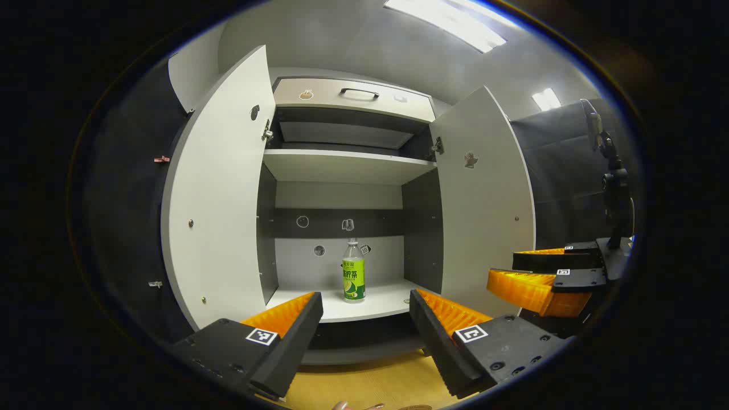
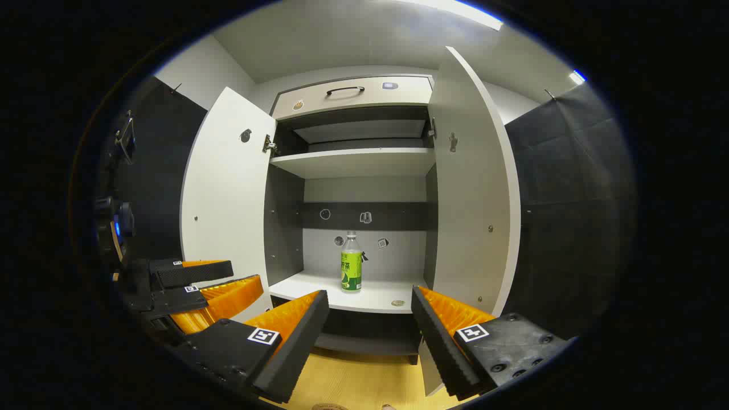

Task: Grasp the bottle in the cabinet with the left hand and place it on the coaster, then close the right door with the right hand and the left door with the left hand.

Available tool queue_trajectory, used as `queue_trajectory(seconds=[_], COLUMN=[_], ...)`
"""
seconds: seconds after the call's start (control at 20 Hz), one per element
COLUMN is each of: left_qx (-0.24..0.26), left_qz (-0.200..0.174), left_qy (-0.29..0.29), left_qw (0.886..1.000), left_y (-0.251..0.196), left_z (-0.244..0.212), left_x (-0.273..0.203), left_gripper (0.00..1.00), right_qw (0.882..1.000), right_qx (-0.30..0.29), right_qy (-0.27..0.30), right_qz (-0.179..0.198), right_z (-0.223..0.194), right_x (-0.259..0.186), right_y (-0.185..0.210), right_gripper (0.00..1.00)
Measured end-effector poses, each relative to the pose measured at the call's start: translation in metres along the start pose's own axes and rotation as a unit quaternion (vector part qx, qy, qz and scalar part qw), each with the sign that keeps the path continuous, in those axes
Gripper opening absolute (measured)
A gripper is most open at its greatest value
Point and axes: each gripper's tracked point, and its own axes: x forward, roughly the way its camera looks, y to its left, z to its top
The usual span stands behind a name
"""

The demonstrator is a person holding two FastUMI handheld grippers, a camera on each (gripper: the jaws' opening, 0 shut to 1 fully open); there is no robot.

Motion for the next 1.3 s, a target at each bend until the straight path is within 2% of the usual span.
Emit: queue_trajectory(seconds=[0.25, 0.5, 0.9, 1.1, 1.15, 1.2, 1.3], left_qx=[0.0, 0.001, -0.007, -0.014, -0.015, -0.014, -0.004], left_qz=[-0.003, -0.011, -0.025, -0.047, -0.051, -0.056, -0.057], left_qy=[-0.002, 0.001, 0.005, 0.002, -0.001, -0.003, -0.008], left_qw=[1.0, 1.0, 1.0, 0.999, 0.999, 0.998, 0.998], left_y=[0.006, 0.009, 0.019, 0.019, 0.019, 0.018, 0.019], left_z=[-0.001, -0.005, -0.012, -0.012, -0.01, -0.009, -0.007], left_x=[0.003, 0.01, 0.014, 0.018, 0.021, 0.024, 0.035], left_gripper=[0.97, 0.97, 0.97, 0.97, 0.97, 0.97, 0.97], right_qw=[1.0, 0.999, 0.999, 0.999, 0.999, 0.999, 0.999], right_qx=[0.008, 0.03, 0.016, 0.008, 0.006, 0.003, -0.005], right_qy=[-0.003, 0.016, 0.022, 0.018, 0.016, 0.016, 0.018], right_qz=[-0.008, 0.001, -0.023, -0.032, -0.036, -0.039, -0.045], right_z=[0.001, -0.009, -0.012, -0.012, -0.011, -0.012, -0.013], right_x=[0.003, 0.01, 0.008, 0.002, 0.0, -0.001, -0.004], right_y=[-0.001, 0.006, 0.008, 0.015, 0.015, 0.015, 0.012], right_gripper=[0.96, 0.97, 0.97, 0.97, 1.0, 0.97, 0.97])
